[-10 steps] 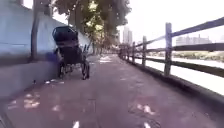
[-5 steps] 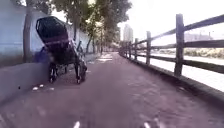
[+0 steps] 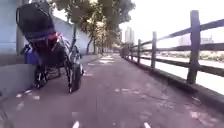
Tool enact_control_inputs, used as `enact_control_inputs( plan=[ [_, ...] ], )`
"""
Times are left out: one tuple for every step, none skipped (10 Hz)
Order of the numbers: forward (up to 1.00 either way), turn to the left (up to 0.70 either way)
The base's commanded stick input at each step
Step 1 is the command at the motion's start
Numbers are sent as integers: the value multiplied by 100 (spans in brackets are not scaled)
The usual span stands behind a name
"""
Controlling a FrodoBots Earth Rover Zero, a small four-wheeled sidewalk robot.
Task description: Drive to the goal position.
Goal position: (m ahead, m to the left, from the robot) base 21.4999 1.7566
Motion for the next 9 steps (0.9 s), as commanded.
enact_control_inputs(
  plan=[
    [85,0],
    [85,-32],
    [85,-29],
    [85,0],
    [85,0],
    [85,0],
    [85,0],
    [85,0],
    [85,0]
  ],
)
